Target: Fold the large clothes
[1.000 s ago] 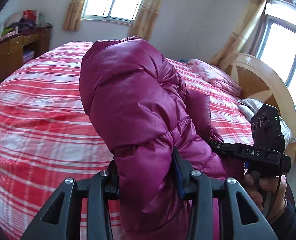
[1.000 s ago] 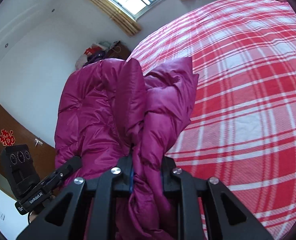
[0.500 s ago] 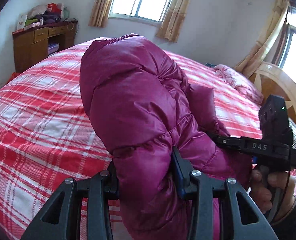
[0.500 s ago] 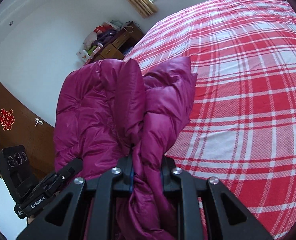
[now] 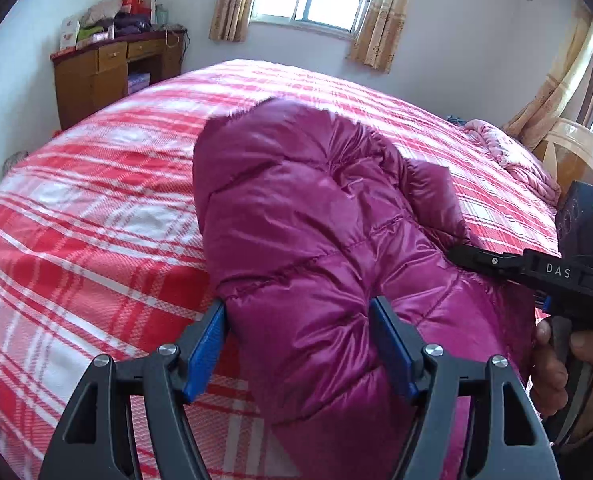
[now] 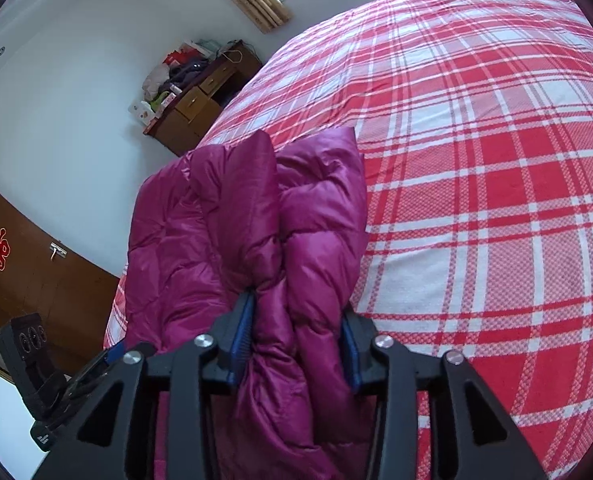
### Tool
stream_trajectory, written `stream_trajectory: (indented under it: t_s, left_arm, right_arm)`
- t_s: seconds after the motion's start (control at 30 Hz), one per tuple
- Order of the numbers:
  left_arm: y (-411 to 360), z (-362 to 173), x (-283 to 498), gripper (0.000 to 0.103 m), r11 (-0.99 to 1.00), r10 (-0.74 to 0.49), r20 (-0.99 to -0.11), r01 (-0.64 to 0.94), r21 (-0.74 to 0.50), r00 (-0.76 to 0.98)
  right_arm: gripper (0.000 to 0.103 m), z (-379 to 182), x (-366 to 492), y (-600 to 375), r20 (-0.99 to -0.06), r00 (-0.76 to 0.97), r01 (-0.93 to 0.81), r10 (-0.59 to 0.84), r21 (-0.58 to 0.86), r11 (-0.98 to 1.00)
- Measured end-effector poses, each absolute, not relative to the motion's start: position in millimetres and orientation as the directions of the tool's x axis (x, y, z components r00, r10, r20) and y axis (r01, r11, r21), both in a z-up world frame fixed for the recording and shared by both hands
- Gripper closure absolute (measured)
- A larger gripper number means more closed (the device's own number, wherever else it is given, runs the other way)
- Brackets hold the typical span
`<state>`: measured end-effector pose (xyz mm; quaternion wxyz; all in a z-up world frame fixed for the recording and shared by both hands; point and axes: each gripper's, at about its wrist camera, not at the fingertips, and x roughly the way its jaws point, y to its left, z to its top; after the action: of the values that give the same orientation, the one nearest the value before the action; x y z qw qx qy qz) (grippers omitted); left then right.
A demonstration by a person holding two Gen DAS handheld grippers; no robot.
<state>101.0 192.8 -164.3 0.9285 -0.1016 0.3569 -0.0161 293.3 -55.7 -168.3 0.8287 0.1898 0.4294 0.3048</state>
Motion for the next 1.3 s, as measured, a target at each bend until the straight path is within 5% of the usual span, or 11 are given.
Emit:
stream_trajectory:
  t_s: [0.1, 0.27, 0.37, 1.3]
  left_arm:
    - [196, -148, 87, 0.031, 0.983, -0.068, -0.612, -0.051, -0.175, 0.788]
    - [192, -111, 62, 0.030, 0.988, -0.054, -0.530, -0.030, -0.150, 0.846]
    - [187, -93, 50, 0.029, 0.988, -0.067, -0.493, -0.012, -0.155, 0.867]
    - [182, -43, 12, 0.018, 0.989, -0.064, -0.368, 0.010, -0.147, 0.927]
  right_arm:
    - [0.040, -149, 273, -64, -0.576, 0.513, -0.343, 0.636, 0.542, 0.767]
    - [0.037, -116, 238, -73, -0.533, 0.603, -0.368, 0.593, 0.474, 0.800]
    - [0.026, -90, 215, -73, -0.493, 0.649, -0.396, 0.579, 0.431, 0.811]
    - [0.012, -35, 132, -77, -0.384, 0.774, -0.415, 0.504, 0.293, 0.861]
